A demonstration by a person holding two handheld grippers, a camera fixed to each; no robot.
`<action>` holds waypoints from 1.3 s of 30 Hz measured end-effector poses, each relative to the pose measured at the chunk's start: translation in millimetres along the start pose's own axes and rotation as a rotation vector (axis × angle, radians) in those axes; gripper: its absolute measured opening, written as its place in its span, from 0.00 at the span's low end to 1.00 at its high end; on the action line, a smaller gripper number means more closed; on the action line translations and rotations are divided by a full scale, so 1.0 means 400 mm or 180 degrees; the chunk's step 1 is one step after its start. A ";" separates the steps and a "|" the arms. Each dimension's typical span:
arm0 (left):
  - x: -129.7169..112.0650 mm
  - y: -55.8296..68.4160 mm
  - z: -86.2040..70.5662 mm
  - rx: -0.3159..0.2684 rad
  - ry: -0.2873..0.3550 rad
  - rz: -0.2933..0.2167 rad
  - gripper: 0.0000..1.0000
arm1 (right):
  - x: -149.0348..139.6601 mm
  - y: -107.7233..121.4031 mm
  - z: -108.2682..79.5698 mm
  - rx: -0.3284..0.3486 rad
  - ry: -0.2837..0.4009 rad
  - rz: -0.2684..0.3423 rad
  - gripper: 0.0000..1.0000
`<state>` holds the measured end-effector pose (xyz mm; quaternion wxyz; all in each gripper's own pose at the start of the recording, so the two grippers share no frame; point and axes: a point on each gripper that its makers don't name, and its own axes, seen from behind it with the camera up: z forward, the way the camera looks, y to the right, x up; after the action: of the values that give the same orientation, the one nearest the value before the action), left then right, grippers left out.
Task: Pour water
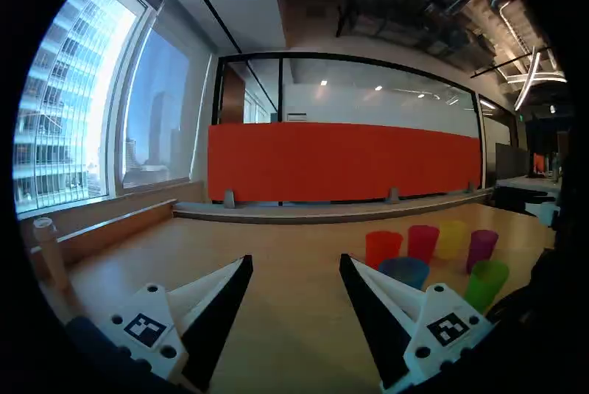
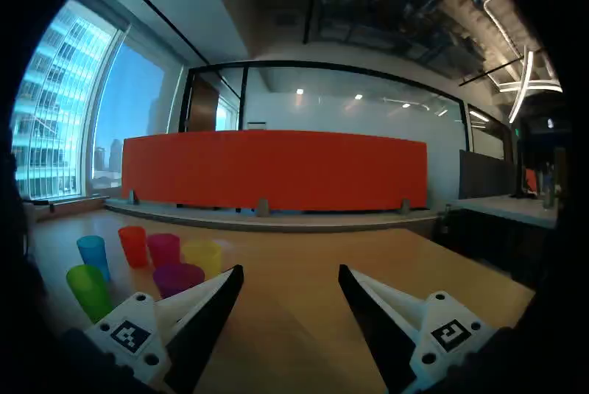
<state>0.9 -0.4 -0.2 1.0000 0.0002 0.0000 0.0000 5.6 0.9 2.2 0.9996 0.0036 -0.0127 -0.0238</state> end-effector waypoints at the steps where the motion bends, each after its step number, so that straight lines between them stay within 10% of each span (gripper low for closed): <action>1: 0.010 -0.004 -0.002 0.0006 0.0001 0.0001 0.87 | 0.009 0.000 0.001 0.0001 -0.0003 -0.0027 1.00; 24: 0.276 -0.049 0.041 -0.0056 -0.0031 -0.0067 0.87 | 0.324 -0.025 0.035 0.0291 -0.0058 -0.0001 1.00; 39: 0.482 -0.025 0.055 -0.0322 0.0063 -0.0053 0.87 | 0.465 -0.034 0.052 0.0459 -0.0066 0.0121 1.00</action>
<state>193.7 -10.6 21.6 0.9987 -0.0503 0.0099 -0.0082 190.1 -21.5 27.5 0.9969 0.0751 -0.0248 -0.0038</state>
